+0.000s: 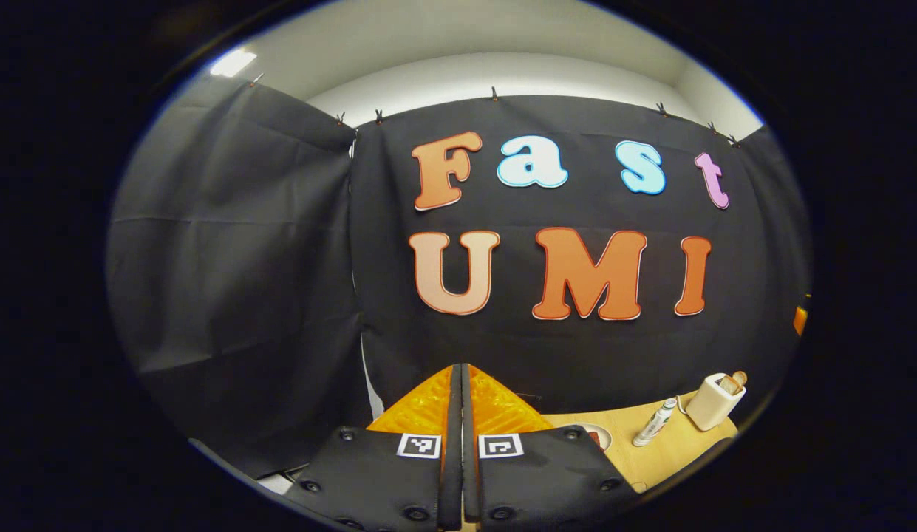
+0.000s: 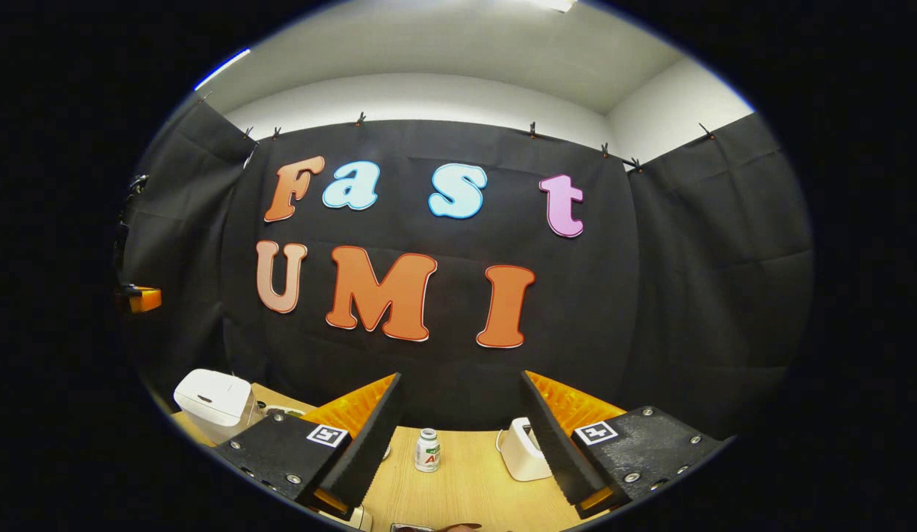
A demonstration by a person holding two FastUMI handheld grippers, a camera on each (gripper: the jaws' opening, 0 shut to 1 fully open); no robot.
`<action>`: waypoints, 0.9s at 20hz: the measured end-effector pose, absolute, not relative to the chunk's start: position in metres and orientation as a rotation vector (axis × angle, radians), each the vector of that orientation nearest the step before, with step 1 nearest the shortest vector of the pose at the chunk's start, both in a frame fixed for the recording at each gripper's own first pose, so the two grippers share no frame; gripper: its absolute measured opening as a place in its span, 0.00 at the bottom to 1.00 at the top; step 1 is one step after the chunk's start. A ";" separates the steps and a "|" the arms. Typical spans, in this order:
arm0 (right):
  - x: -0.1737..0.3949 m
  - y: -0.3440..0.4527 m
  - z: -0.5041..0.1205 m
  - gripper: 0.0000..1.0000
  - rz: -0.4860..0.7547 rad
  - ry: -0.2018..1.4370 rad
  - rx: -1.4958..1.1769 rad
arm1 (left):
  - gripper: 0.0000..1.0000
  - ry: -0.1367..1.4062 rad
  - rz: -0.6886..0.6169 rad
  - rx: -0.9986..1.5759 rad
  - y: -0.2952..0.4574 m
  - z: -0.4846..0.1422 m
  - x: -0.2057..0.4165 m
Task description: Close the left gripper, press the button to open the rice cooker; take a wooden spoon from the chopstick holder with the right hand, scoop a spoonful of rice and pour it into the rice cooker, then put the wooden spoon back into the chopstick holder.
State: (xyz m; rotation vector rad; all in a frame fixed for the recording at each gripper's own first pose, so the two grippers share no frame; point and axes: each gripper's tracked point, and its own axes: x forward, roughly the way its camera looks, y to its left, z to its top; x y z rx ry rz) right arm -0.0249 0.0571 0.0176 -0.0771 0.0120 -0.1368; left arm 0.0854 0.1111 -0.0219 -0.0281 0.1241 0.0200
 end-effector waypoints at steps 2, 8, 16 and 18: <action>-0.031 0.053 0.015 0.96 -0.160 0.020 -0.080 | 0.05 0.210 0.013 -0.078 0.117 -0.043 0.096; -0.053 0.036 -0.001 0.99 -0.244 0.069 -0.085 | 0.05 0.477 -0.018 -0.208 0.135 -0.109 0.124; -0.090 0.012 -0.021 0.99 -0.382 0.142 -0.075 | 0.05 0.814 -0.070 -0.370 0.116 -0.211 0.142; -0.097 0.011 -0.026 0.96 -0.401 0.155 -0.079 | 0.06 0.869 -0.072 -0.375 0.118 -0.229 0.145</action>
